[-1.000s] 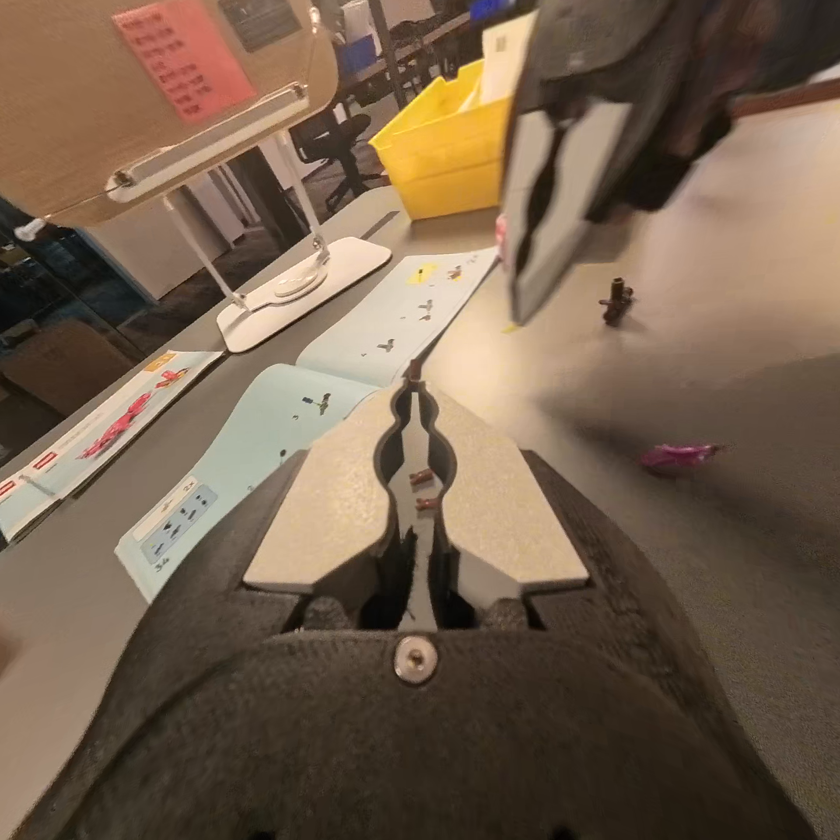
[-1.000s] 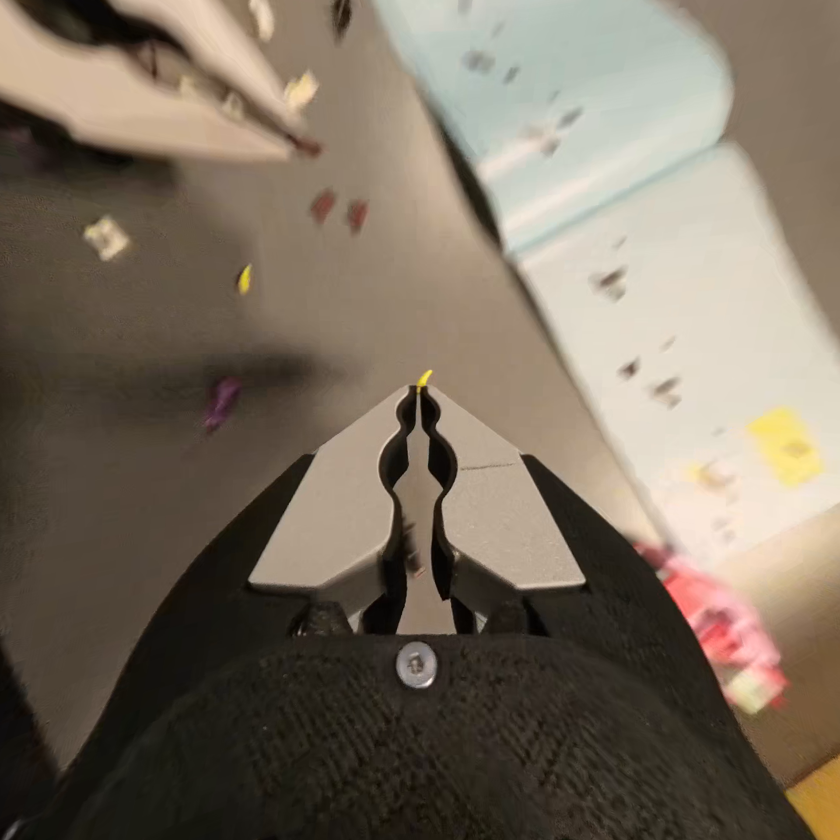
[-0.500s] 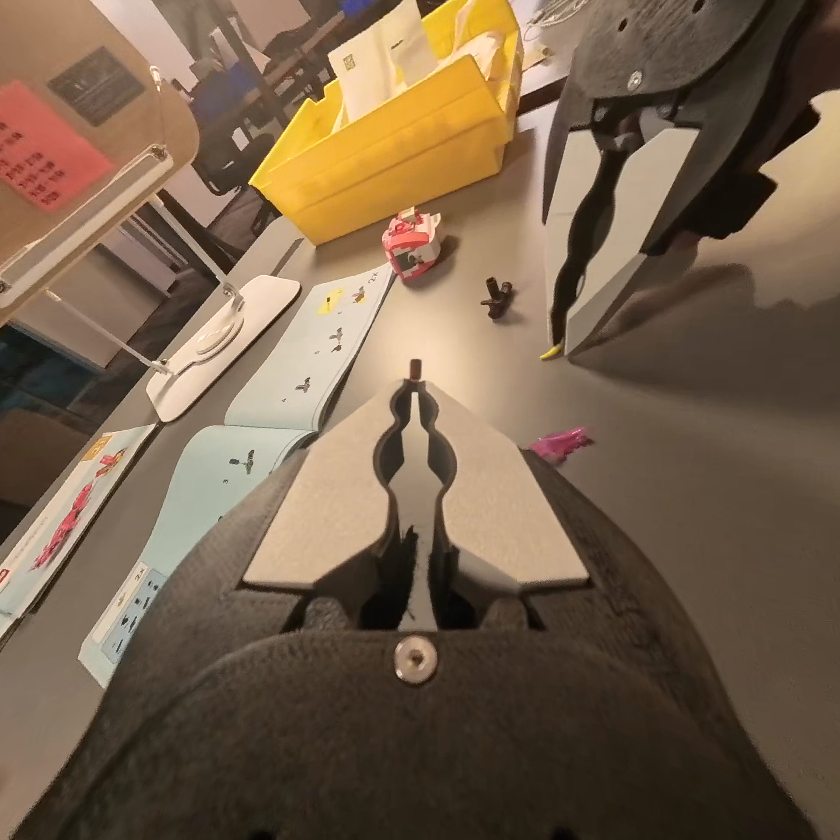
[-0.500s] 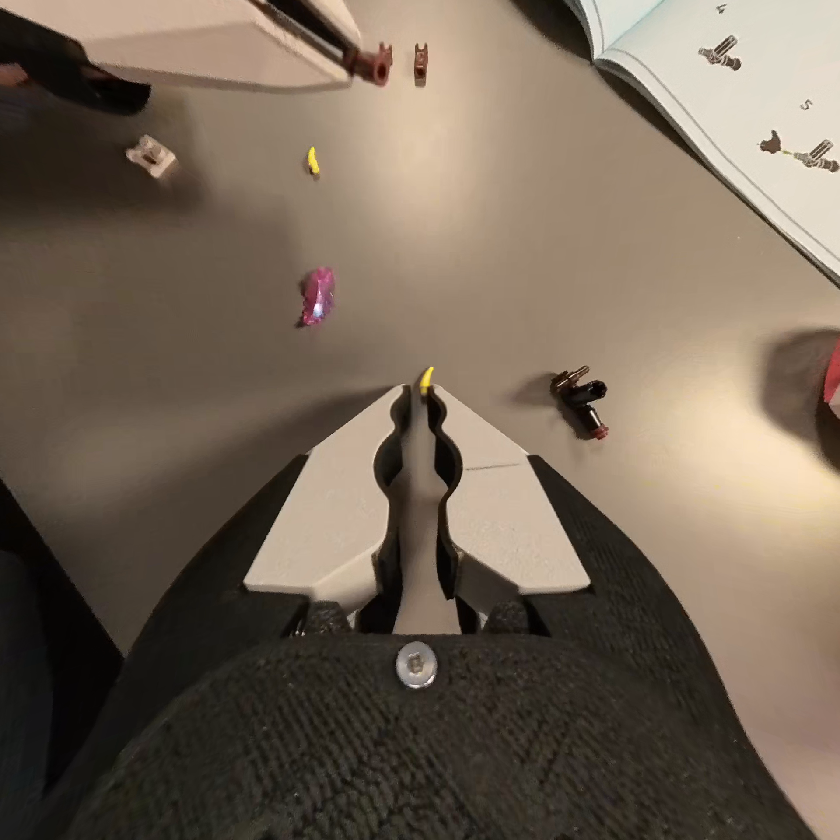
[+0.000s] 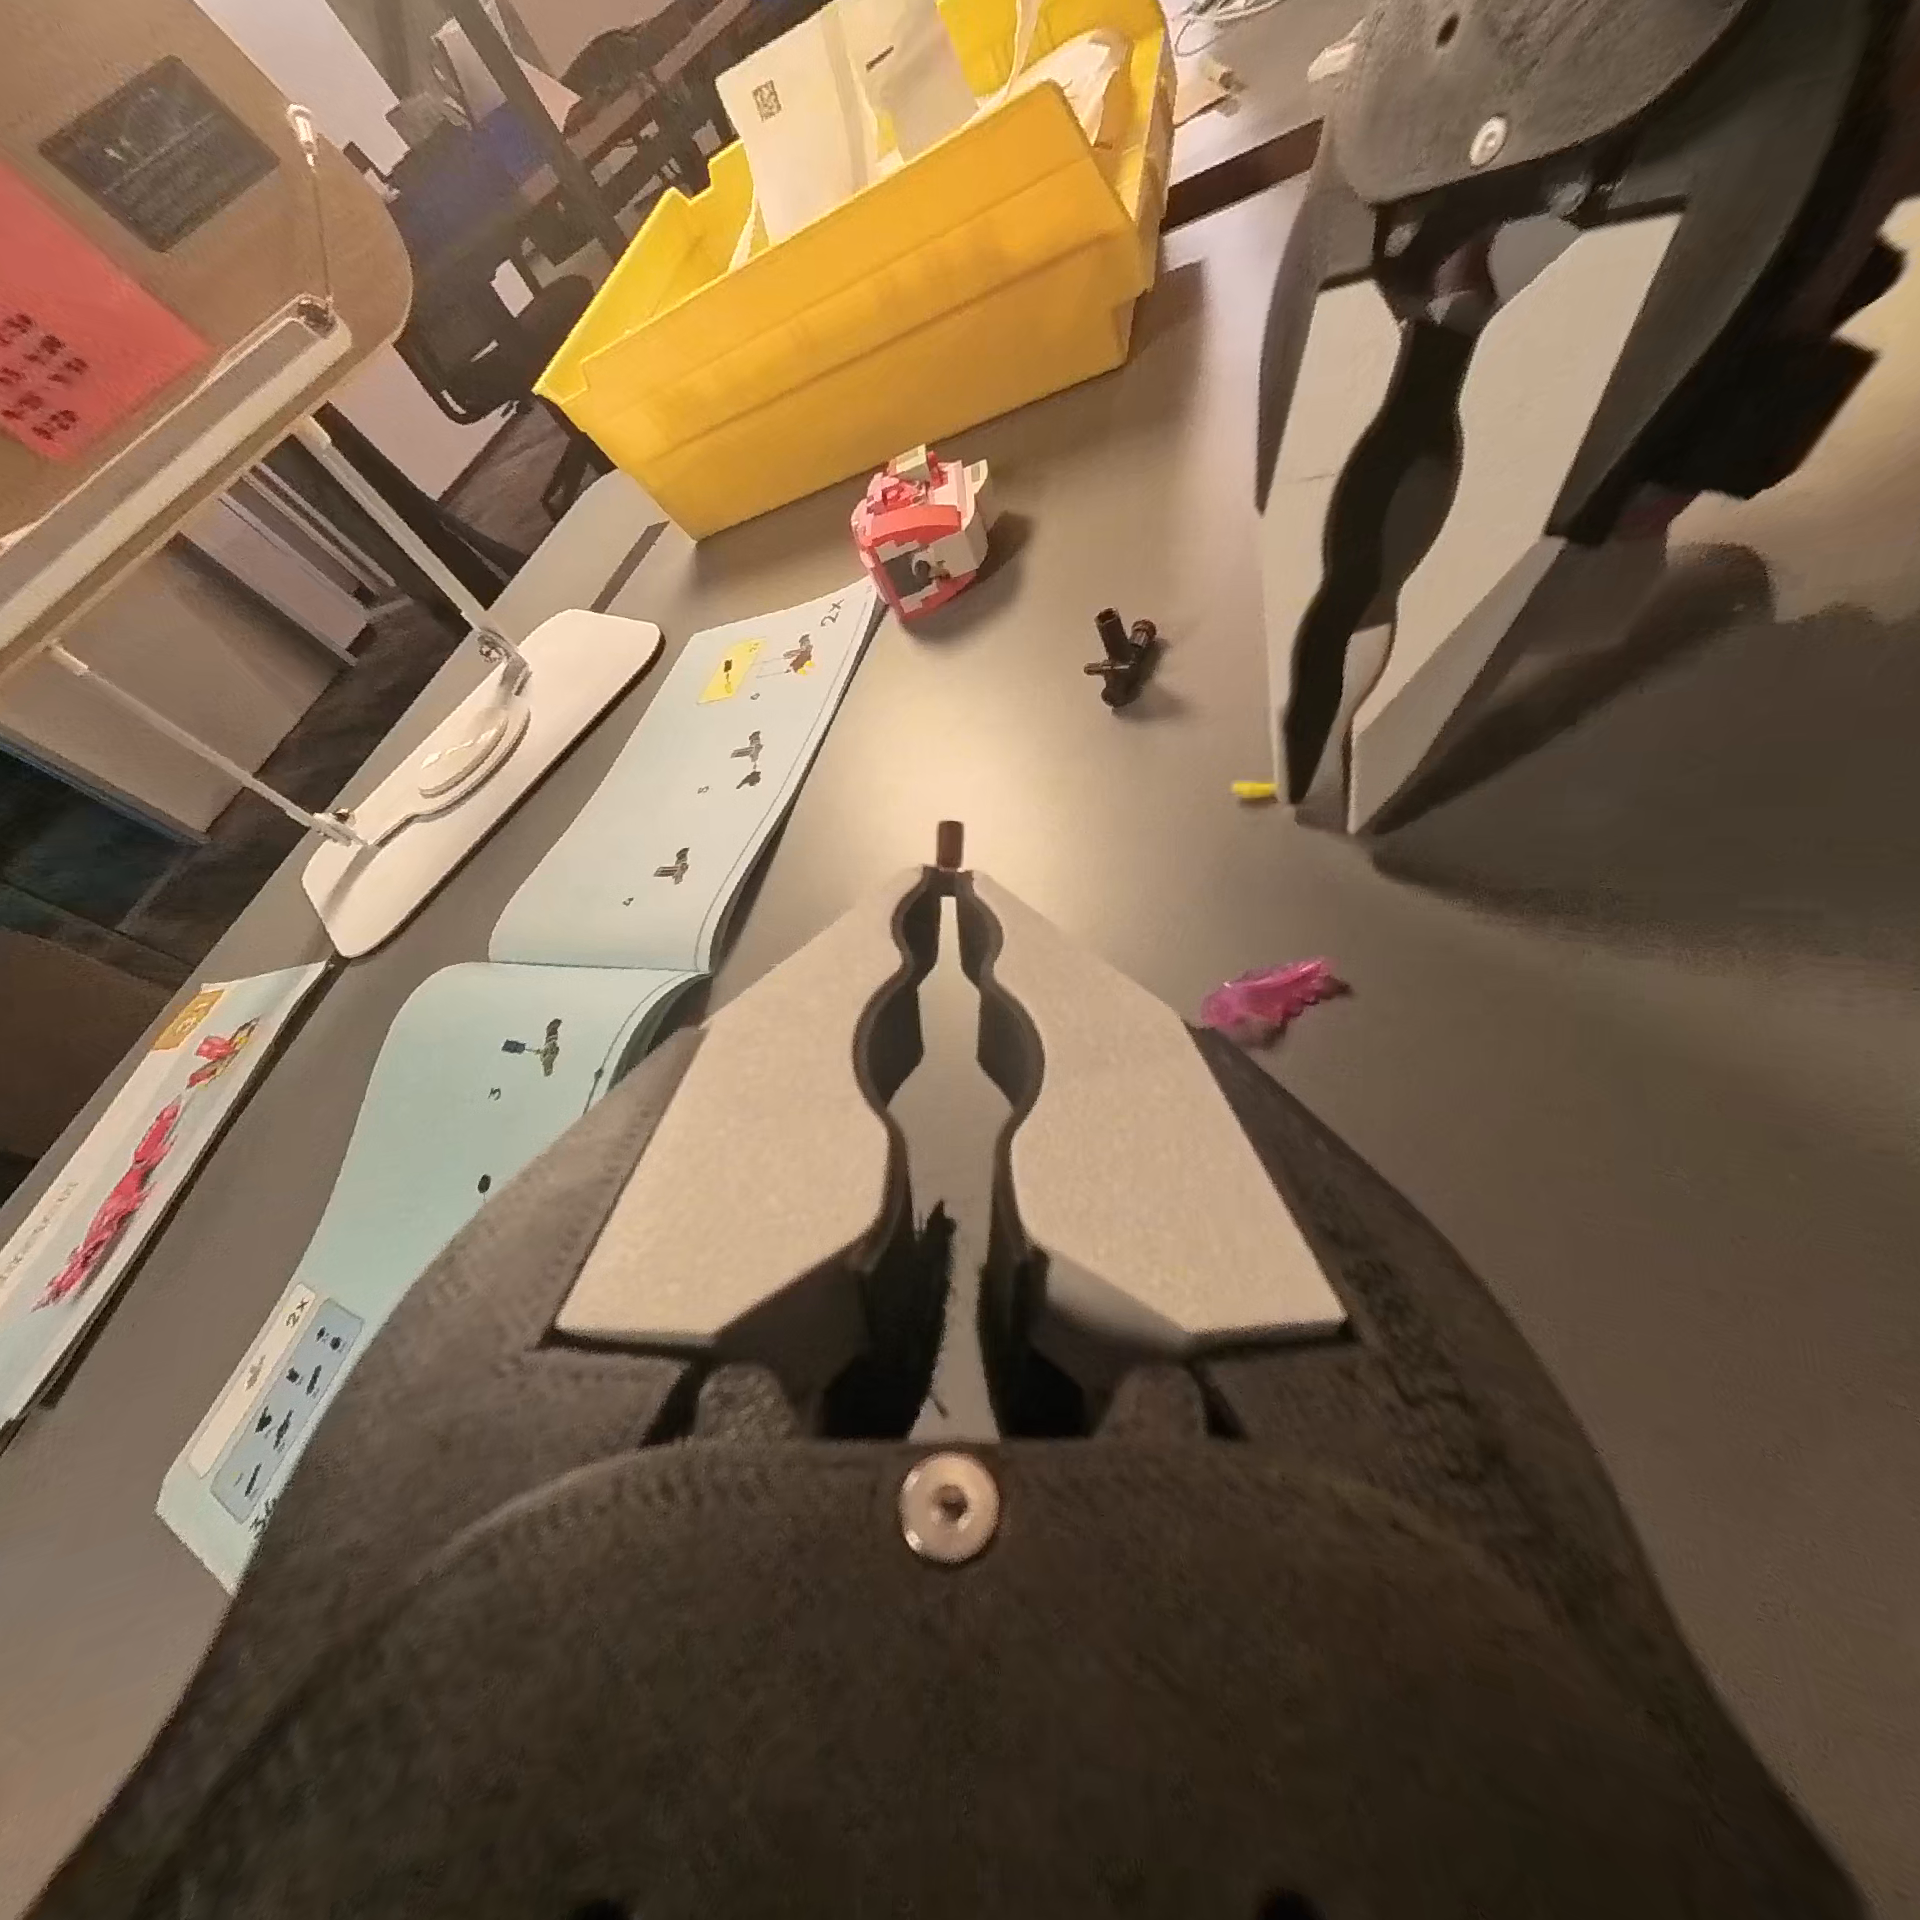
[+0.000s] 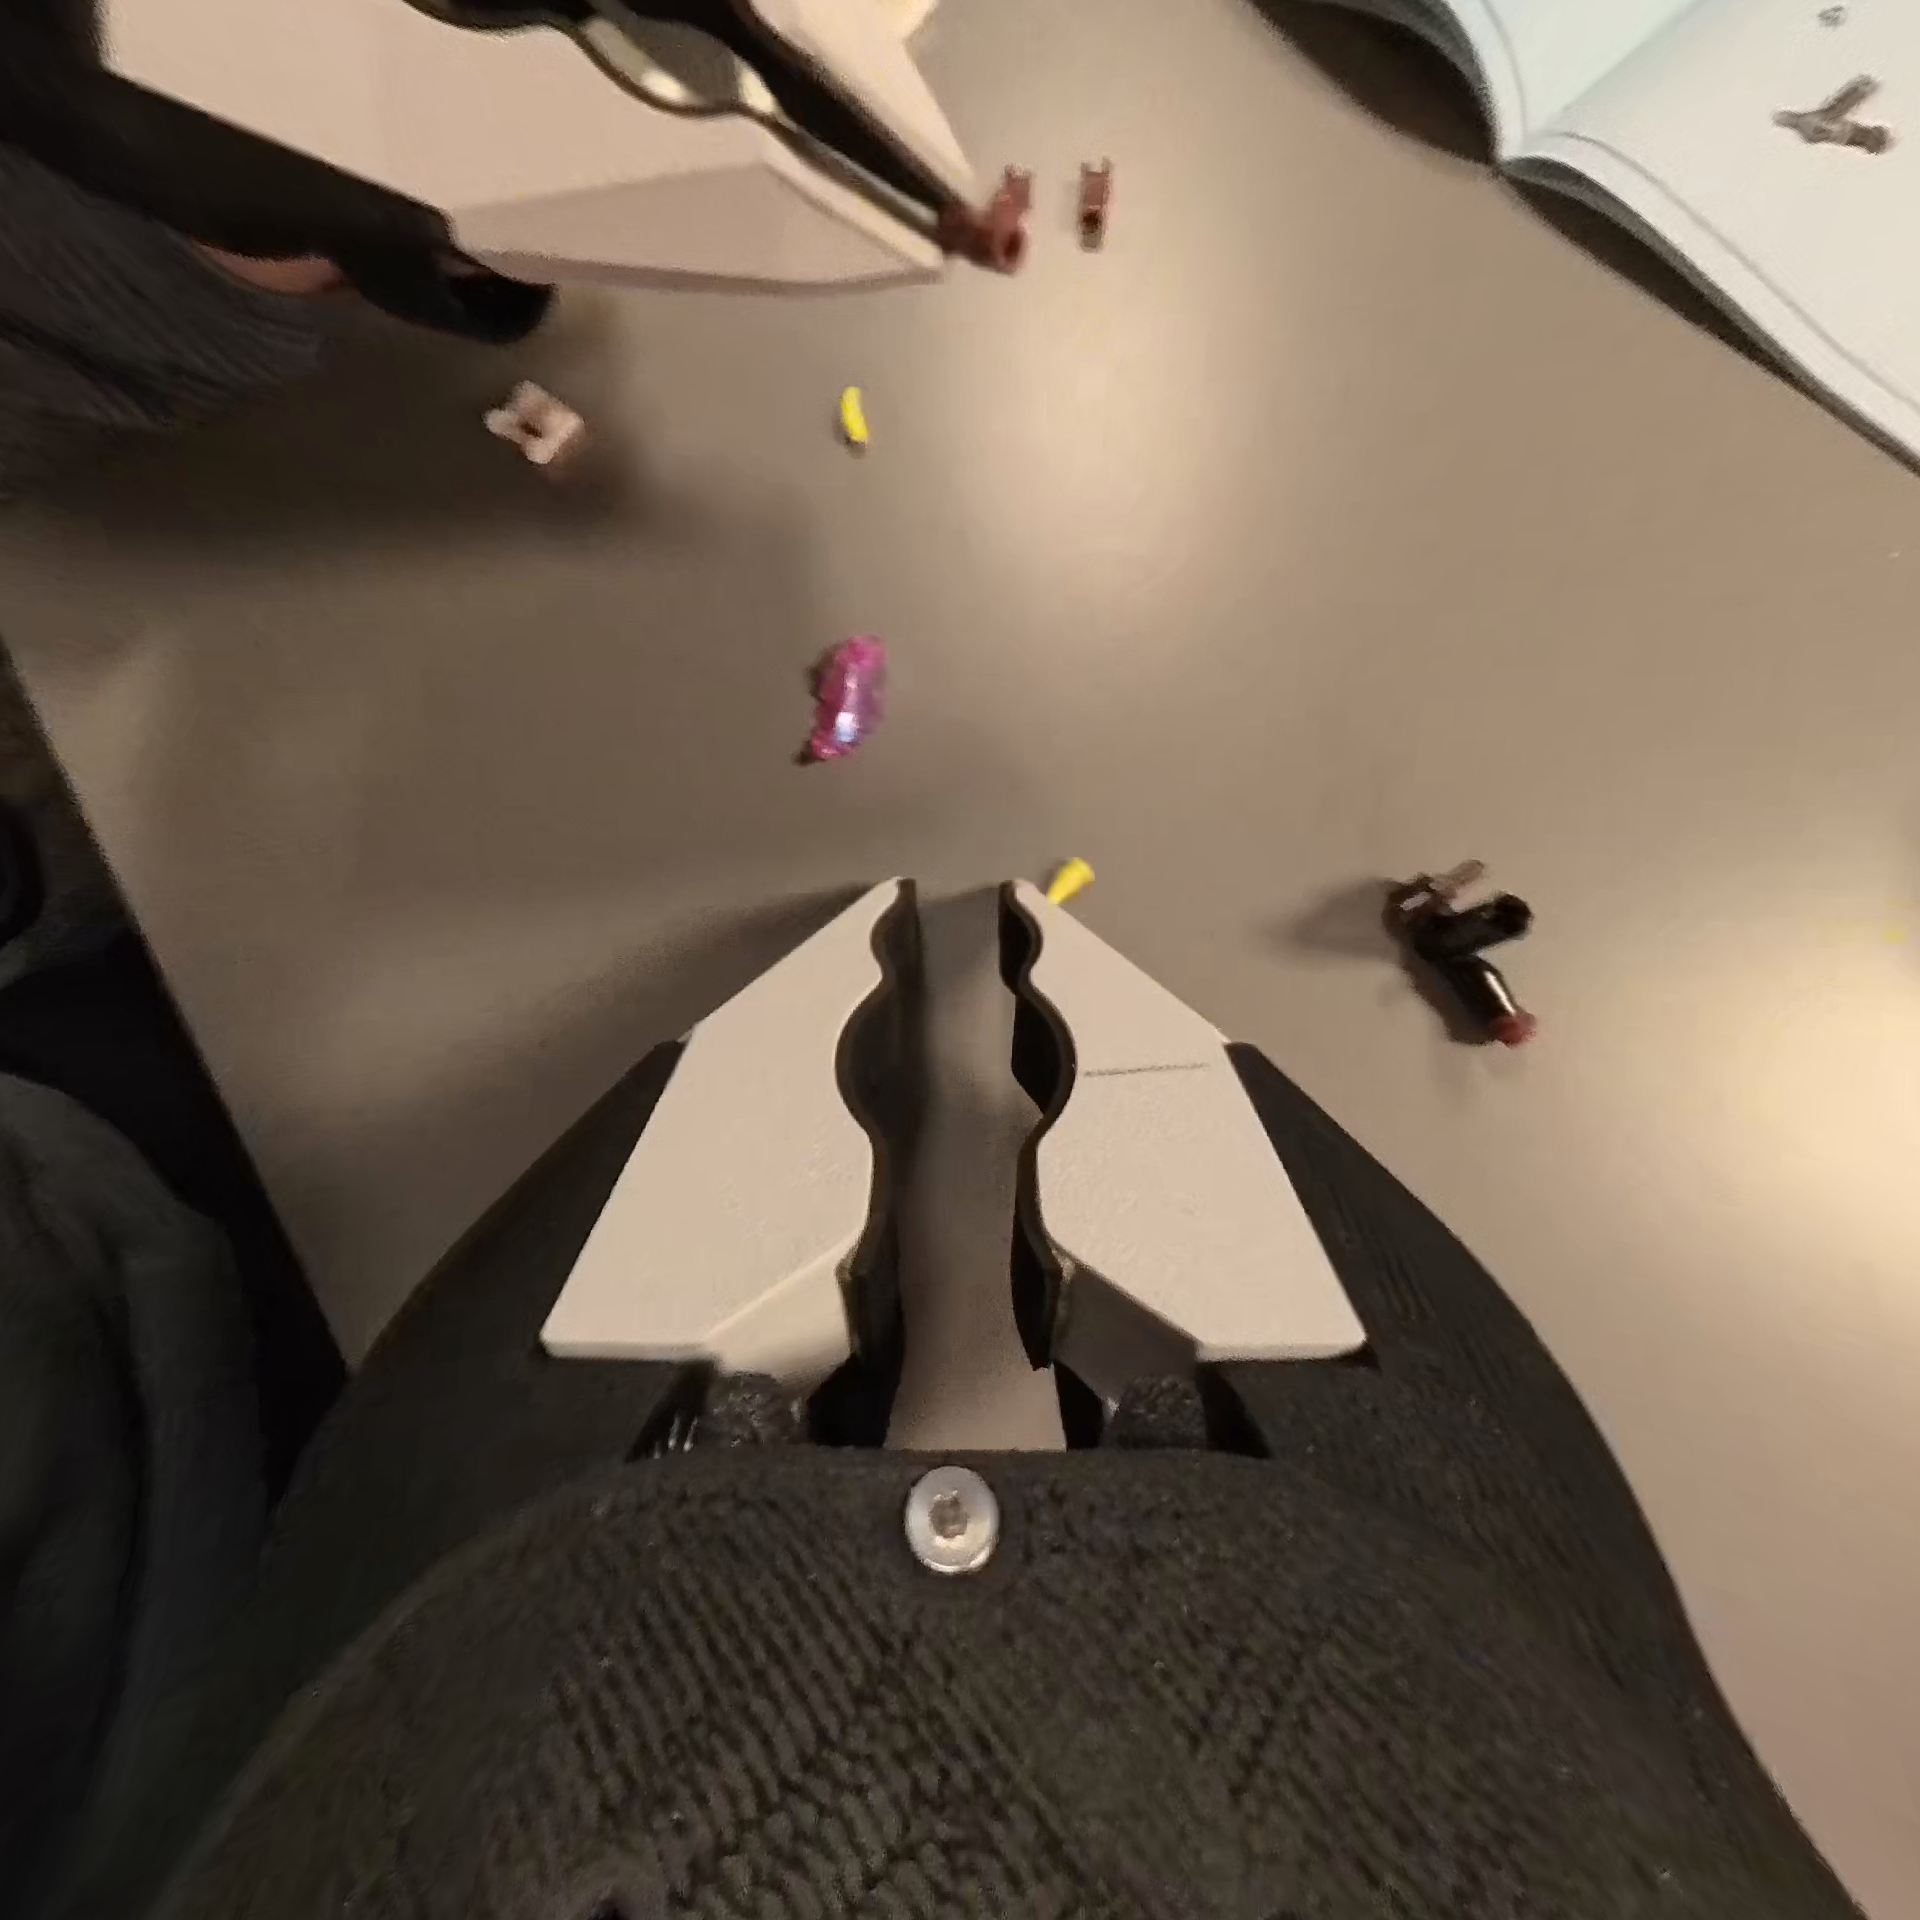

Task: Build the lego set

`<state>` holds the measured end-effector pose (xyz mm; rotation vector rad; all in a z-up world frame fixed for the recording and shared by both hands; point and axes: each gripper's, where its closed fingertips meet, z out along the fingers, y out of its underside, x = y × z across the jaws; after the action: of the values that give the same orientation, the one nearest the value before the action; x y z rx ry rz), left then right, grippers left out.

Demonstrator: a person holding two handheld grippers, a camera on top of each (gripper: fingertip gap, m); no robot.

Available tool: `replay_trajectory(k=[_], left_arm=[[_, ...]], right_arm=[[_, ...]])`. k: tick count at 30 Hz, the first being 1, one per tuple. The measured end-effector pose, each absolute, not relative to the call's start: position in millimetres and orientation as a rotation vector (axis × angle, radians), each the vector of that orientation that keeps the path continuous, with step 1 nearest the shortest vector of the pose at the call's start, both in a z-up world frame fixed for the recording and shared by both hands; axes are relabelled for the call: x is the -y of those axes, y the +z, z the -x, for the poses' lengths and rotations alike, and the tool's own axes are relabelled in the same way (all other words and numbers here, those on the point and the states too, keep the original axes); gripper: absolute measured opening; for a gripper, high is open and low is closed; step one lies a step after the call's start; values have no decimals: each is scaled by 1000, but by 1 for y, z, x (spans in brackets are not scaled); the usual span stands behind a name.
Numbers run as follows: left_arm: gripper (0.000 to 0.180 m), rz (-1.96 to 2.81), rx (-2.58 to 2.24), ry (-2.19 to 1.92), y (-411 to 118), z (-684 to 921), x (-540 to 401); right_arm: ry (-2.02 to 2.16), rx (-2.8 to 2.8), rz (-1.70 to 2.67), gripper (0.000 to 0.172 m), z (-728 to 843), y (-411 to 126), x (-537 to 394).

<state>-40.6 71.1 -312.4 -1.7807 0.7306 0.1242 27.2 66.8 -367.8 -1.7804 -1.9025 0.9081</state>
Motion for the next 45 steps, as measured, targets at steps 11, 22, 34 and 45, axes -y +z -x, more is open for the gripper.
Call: replay_trajectory(k=[11,22,34,45], left_arm=[[2,1797,-751,96,-318,37,-71],[2,1804,-783,92,-322,32,-70],[2,1814,-796,87,-325,31,-70],[2,1819,-803,83,-327,30,-70]], right_arm=[[974,2040,1375,18,-33,-352,-85],[991,2192,1355,18,-36,-367,-83],[1094,2171,1406,13,-35,-367,-70],[1006,2043,1530,9,-45,-369,-83]])
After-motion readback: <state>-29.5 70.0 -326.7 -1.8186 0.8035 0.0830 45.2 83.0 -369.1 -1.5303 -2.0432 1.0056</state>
